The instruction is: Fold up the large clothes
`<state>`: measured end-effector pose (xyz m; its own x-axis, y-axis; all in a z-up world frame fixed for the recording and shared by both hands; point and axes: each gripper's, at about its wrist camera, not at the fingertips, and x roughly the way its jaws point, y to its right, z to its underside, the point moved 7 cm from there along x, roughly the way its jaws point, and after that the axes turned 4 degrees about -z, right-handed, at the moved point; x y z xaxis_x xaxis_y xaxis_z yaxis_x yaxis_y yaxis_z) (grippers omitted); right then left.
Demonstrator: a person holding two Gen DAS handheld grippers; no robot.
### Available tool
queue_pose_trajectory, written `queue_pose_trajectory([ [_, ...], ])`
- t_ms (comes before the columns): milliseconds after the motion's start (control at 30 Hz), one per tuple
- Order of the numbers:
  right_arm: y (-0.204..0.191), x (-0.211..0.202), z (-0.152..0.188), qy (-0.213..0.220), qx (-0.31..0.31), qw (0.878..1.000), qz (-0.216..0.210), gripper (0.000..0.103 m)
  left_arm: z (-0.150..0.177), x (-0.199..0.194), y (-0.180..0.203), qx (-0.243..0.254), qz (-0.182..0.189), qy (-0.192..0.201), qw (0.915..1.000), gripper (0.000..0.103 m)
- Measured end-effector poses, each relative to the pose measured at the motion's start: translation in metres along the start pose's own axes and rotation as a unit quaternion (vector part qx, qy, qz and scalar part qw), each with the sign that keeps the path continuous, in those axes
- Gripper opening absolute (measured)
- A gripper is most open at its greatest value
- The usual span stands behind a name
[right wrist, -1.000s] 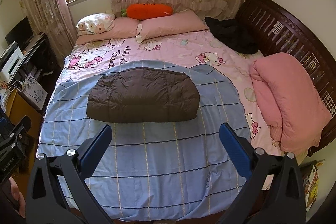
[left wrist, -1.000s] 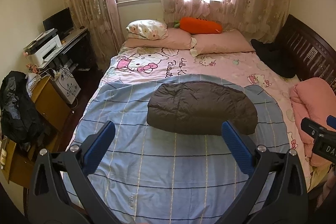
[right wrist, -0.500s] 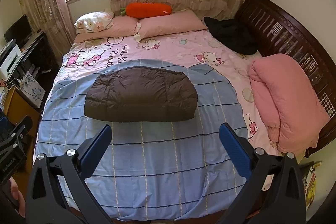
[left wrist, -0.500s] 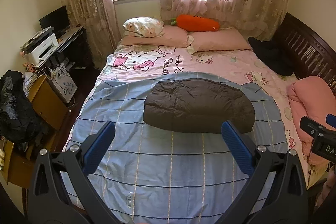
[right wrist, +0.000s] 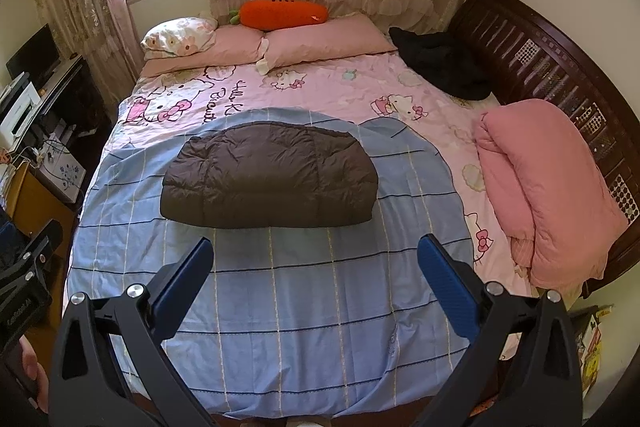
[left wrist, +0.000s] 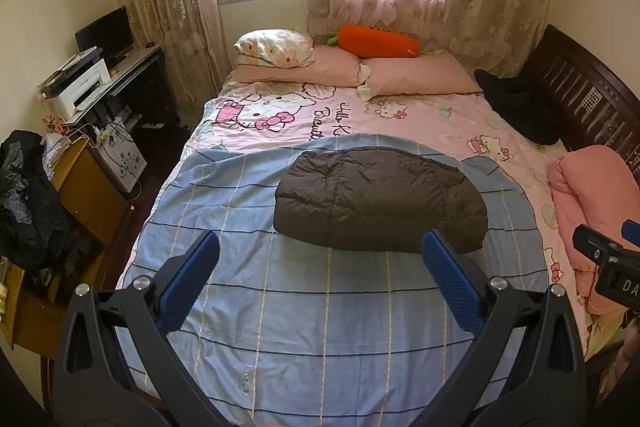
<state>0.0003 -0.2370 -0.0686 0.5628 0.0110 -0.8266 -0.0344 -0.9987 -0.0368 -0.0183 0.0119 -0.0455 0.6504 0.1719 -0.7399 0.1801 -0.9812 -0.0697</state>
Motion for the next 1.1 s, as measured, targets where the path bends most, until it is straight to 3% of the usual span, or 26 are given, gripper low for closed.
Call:
queue_pose_trajectory([
  [833,-0.015,0.02,0.003,-0.021,0.002,1.0,-0.007,0.102,0.003,0.012,-0.002,-0.012,0.0,-0.017,0.9998,0.101],
  [933,-0.015,0.021,0.004,-0.022,0.005,1.0,-0.009,0.102,0.003,0.016,0.003,-0.011,0.021,-0.027,0.9993,0.101],
  [1033,-0.017,0.02,0.002,-0.015,0.001,1.0,-0.008,0.102,0.002,0.014,0.007,-0.027,0.065,-0.024,0.9972,0.101],
  [1100,-0.016,0.019,0.001,-0.014,-0.003,1.0,-0.006,0.102,0.001,0.014,0.004,-0.036,0.059,-0.025,0.9973,0.101],
])
